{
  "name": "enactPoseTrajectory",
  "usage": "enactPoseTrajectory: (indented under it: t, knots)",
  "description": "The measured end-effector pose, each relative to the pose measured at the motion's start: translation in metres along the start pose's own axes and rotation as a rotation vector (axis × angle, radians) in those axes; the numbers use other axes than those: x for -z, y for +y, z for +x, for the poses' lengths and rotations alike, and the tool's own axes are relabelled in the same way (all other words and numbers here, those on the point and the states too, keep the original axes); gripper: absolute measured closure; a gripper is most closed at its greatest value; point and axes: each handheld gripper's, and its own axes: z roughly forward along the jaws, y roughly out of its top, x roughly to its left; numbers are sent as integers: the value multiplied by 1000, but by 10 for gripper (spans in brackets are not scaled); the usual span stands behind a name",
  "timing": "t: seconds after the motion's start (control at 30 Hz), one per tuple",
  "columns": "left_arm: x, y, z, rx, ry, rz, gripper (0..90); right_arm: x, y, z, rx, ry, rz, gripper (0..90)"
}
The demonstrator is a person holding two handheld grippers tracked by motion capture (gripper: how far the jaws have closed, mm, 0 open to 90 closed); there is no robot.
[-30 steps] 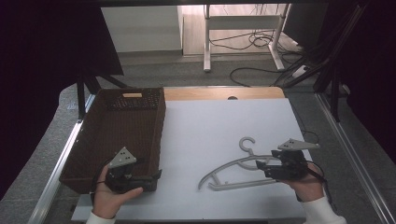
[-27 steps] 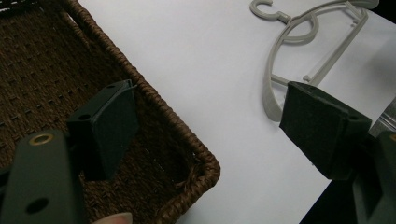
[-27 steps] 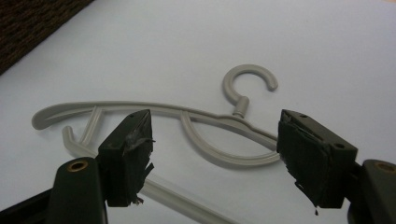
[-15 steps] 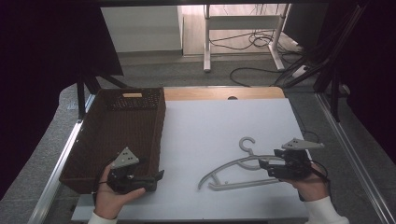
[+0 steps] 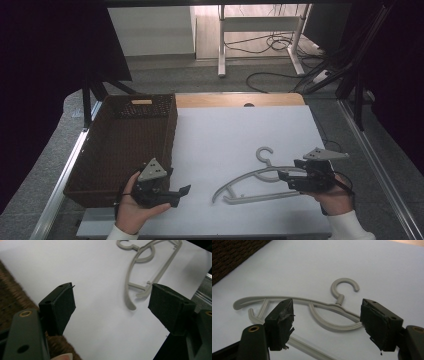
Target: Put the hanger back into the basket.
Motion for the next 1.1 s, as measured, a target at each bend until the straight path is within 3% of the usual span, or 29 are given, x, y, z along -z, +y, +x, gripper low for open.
enactPoseTrajectory:
  t: [0.37,0.5,0.8,1.0,1.1]
  knots:
    - [-49,39,-18,-48,-99,67,247,-1,-1,-2,0,9,-1,270]
    - [-69,51,-21,-67,-106,85,255,-3,-2,-2,3,10,7,270]
    - [-108,66,-22,-116,-117,140,285,-4,-3,-1,10,12,11,270]
    - [-140,72,-22,-124,-169,177,337,-7,-4,-1,13,10,19,270]
    - [-154,73,-25,-105,-207,186,351,-7,-5,-3,10,9,19,270]
